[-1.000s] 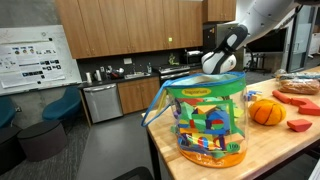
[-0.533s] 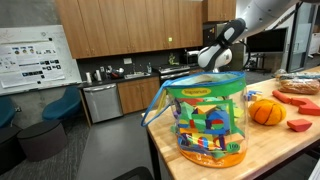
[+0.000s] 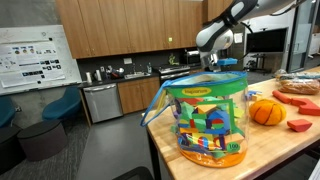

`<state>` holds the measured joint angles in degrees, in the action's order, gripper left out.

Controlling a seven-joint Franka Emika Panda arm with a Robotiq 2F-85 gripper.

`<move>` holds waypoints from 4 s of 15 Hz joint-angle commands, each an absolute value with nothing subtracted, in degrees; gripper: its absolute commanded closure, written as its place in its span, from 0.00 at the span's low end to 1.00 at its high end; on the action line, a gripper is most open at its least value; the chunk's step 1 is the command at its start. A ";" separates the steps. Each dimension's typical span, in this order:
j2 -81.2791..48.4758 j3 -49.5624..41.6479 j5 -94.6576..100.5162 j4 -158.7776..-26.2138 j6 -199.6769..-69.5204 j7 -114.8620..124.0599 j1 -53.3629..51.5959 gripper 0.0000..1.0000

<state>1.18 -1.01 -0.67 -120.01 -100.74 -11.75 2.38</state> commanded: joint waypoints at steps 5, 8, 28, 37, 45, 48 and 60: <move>16.51 -2.64 -0.19 -122.01 -94.24 -10.58 2.52 0.84; 20.91 -2.34 1.13 -120.64 -91.92 -9.86 2.19 0.84; 6.71 12.09 15.68 -89.50 -80.20 -8.24 -8.06 0.84; -3.16 11.46 14.12 -85.87 -83.01 -8.30 -9.76 0.33; -3.14 11.20 14.39 -86.46 -83.17 -8.29 -10.02 0.33; -3.14 11.20 14.39 -86.45 -83.17 -8.29 -10.01 0.33; 3.28 4.60 10.95 -89.94 -89.36 -3.48 -4.32 0.00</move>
